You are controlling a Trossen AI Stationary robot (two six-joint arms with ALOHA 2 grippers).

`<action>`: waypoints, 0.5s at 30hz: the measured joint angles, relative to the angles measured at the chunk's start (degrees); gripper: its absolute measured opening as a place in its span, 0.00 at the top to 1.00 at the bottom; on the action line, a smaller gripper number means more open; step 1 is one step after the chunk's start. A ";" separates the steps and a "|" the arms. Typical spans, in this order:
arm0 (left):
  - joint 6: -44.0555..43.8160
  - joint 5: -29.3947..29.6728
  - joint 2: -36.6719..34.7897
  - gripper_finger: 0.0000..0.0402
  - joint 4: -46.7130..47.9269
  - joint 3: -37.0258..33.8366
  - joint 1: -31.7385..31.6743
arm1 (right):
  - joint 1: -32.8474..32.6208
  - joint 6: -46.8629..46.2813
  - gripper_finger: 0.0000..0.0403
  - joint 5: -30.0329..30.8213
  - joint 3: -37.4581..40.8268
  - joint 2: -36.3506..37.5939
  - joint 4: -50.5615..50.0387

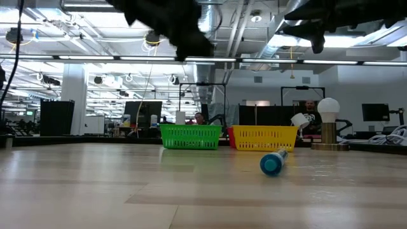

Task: Pick & Place Markers
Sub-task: Put the large blue marker into the green basket

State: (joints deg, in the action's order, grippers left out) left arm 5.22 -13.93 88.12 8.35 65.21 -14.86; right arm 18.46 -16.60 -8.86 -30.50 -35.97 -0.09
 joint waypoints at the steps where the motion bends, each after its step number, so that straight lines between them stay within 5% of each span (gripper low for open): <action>1: -2.51 0.17 -0.70 0.59 -0.25 0.00 2.64 | 0.00 0.00 0.58 0.02 -0.02 -0.02 -0.12; 9: -15.80 20.45 2.51 0.59 -4.30 -0.11 25.16 | 0.00 0.00 0.59 -0.13 -0.02 0.00 -0.13; 15: -30.33 27.50 9.25 0.58 -18.73 -0.04 30.94 | 0.00 0.35 0.59 -0.13 -0.02 0.00 -0.31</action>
State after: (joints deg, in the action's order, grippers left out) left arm -25.11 13.56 97.37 -10.38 65.17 16.08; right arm 18.46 -16.25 -8.99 -30.52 -35.97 -0.40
